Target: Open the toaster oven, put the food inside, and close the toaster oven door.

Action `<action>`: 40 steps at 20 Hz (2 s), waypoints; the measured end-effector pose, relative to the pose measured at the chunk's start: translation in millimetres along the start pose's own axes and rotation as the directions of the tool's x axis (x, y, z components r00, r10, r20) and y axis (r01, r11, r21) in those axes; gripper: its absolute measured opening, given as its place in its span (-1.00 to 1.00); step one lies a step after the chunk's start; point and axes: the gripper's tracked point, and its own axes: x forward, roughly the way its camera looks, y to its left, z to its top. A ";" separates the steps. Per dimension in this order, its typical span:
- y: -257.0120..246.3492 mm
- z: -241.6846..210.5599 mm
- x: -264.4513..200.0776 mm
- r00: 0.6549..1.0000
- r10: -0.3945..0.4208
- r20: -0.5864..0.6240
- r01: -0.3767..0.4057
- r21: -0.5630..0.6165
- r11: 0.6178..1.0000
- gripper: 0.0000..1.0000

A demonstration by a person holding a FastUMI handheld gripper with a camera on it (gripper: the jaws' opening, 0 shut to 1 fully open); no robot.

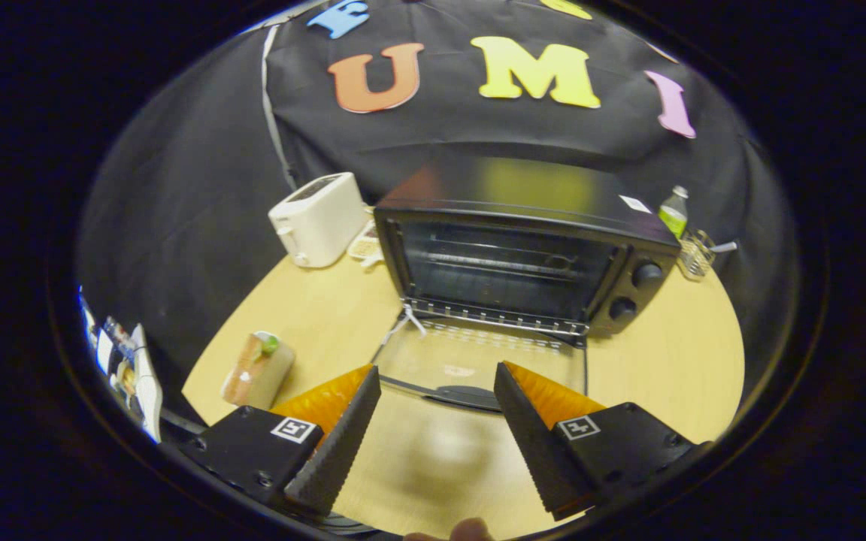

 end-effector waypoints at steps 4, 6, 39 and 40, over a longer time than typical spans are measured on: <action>75.1 -1.2 0.6 0.965 0.235 -0.119 -0.229 0.060 0.972 1.00; 99.5 -1.5 8.1 0.946 0.290 -0.146 -0.279 0.090 0.956 1.00; 174.4 26.2 -2.9 0.788 0.606 -0.107 -0.464 0.543 0.700 -0.38; 165.5 32.0 -6.9 0.795 0.602 -0.077 -0.468 0.553 0.689 -0.38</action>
